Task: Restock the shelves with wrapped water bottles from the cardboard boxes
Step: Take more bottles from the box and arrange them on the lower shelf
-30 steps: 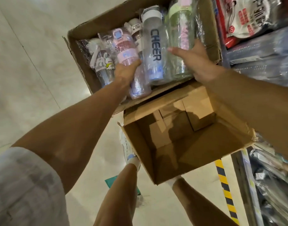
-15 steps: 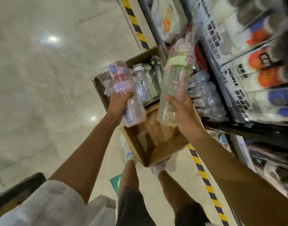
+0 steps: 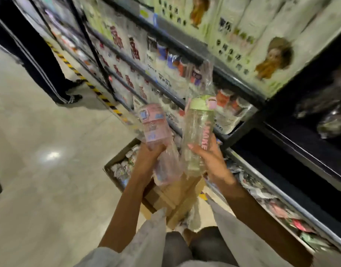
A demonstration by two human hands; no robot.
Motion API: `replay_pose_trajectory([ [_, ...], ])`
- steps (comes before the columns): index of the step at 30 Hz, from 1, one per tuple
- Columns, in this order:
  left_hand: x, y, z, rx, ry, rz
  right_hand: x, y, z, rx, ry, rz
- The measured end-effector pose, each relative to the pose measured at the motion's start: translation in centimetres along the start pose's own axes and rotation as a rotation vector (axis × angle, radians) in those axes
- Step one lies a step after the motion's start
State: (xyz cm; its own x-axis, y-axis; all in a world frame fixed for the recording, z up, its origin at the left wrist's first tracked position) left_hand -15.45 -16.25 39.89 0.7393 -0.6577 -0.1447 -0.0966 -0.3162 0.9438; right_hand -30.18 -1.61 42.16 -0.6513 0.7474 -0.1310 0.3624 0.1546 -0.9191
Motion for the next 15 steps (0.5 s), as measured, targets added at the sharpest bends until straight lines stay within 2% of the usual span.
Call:
replay_pose_trajectory([
  [3, -3.9, 3.4, -2.6, -0.073, -0.16, 0.028, 3.4, -3.6, -5.2, 0.079, 0.126, 0.062],
  [7, -9.4, 3.9, -6.2, -0.051, -0.391, 0.095, 8.9, -4.7, -12.5, 0.162, 0.31, 0.104],
  [9, -12.1, 3.7, -8.2, -0.059, -0.45, 0.116, 11.4, -4.7, -16.4, 0.212, 0.399, 0.106],
  [15, -21.5, 2.3, -16.7, 0.069, -0.642, 0.053, 18.3, -3.1, -27.7, 0.268, 0.623, 0.168],
])
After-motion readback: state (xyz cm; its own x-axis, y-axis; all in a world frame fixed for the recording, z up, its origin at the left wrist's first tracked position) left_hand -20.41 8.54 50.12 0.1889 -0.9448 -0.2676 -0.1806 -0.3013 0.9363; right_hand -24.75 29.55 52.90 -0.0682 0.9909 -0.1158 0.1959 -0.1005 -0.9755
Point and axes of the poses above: each hand's wrist, its own z-axis towards the middle knuckle, its own x-axis out of the back of the hand, y = z × x, the point moved 7 cm from there along z, towards the middle knuckle, and after that the axes turned 4 degrees about -x, right-handed, at the moved point
